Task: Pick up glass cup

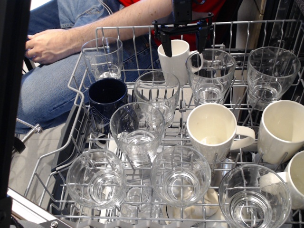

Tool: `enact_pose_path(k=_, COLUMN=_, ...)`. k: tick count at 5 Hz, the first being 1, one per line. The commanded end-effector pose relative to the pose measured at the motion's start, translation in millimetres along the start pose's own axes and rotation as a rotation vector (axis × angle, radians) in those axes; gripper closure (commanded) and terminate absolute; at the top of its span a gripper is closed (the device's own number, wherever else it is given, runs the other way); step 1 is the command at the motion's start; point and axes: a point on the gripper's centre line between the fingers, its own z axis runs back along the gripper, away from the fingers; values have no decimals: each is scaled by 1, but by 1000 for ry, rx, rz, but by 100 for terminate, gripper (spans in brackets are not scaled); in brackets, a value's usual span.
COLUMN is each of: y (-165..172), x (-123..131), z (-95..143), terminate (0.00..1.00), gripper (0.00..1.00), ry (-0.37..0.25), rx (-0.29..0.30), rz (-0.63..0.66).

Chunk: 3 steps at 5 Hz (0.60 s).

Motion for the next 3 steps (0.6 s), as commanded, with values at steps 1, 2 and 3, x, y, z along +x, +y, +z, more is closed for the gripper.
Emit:
enact_pose_path(k=1, y=-16, x=20, z=-2, terminate=0, gripper=0, ry=-78, rx=-25, rz=25)
enact_pose_path(k=2, y=-14, x=19, z=-12, terminate=0, gripper=0, ry=-70, rx=4, rz=41)
enact_pose_path(k=3, y=-12, x=16, z=-25, terminate=0, gripper=0, ry=-74, rx=19, rz=61)
